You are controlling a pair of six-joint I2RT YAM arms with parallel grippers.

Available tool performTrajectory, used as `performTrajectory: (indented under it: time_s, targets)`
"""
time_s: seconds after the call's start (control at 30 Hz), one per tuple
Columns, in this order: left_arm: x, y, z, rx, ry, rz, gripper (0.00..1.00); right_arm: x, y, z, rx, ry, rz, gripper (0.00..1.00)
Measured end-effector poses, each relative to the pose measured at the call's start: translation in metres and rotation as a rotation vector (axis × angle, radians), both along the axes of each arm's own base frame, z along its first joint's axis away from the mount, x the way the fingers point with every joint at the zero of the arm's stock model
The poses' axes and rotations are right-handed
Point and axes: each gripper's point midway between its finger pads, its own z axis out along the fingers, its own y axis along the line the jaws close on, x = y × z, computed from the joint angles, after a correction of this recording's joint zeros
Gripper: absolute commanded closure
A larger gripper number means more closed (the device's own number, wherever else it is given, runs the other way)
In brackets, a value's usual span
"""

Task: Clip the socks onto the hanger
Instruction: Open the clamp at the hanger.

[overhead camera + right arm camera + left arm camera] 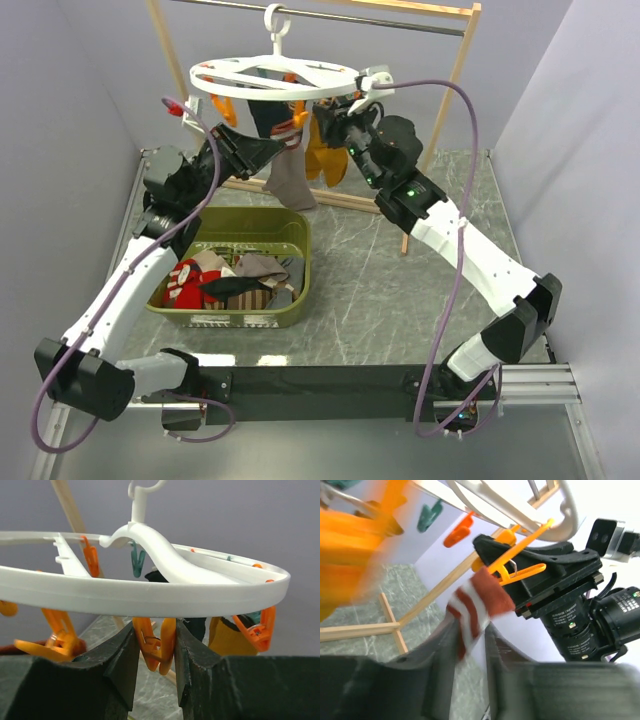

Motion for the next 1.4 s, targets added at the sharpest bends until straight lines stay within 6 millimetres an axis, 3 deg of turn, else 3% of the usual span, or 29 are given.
performTrajectory:
  time_s: [0.07, 0.13, 0.17, 0.23, 0.4, 0.5, 0.6, 0.83, 0.87, 0.93, 1.07, 1.2, 1.4]
  targets:
    - [-0.002, 0.004, -0.001, 0.016, -0.011, 0.024, 0.44, -0.002, -0.004, 0.003, 0.017, 0.011, 0.02, 0.8]
    - [-0.007, 0.01, -0.003, 0.035, -0.02, 0.05, 0.36, -0.006, -0.001, 0.004, 0.03, 0.025, 0.059, 0.8]
    - [-0.01, 0.013, -0.004, 0.046, -0.028, 0.063, 0.25, -0.008, 0.001, 0.003, 0.034, 0.034, 0.078, 0.81]
    - [-0.016, 0.018, -0.005, 0.074, -0.048, 0.087, 0.2, -0.011, 0.006, -0.001, 0.039, 0.061, 0.12, 0.82]
    - [-0.043, 0.034, -0.006, 0.166, -0.132, 0.127, 0.19, -0.019, 0.017, -0.014, 0.036, 0.121, 0.197, 0.82]
    - [-0.063, 0.043, 0.002, 0.197, -0.201, 0.145, 0.18, -0.022, 0.02, -0.017, 0.034, 0.145, 0.22, 0.83]
    - [-0.071, 0.05, 0.012, 0.196, -0.224, 0.175, 0.2, -0.025, 0.022, -0.016, 0.03, 0.16, 0.239, 0.83]
    - [-0.056, 0.046, 0.037, 0.09, -0.166, 0.18, 0.23, -0.032, 0.026, -0.01, 0.04, 0.163, 0.285, 0.84]
    - [-0.051, 0.042, 0.035, 0.079, -0.151, 0.169, 0.24, -0.033, 0.026, -0.01, 0.04, 0.168, 0.293, 0.85]
    - [-0.043, 0.034, 0.028, 0.072, -0.118, 0.151, 0.24, -0.034, 0.027, -0.012, 0.049, 0.181, 0.304, 1.0]
    - [-0.034, 0.013, 0.011, 0.082, -0.061, 0.098, 0.25, -0.034, 0.026, -0.012, 0.079, 0.209, 0.327, 1.0]
    - [-0.04, -0.005, 0.005, 0.089, -0.051, 0.047, 0.27, -0.036, 0.027, -0.012, 0.095, 0.226, 0.345, 1.0]
    - [-0.041, -0.005, -0.003, 0.138, -0.051, 0.078, 0.26, -0.038, 0.027, -0.003, 0.105, 0.217, 0.359, 1.0]
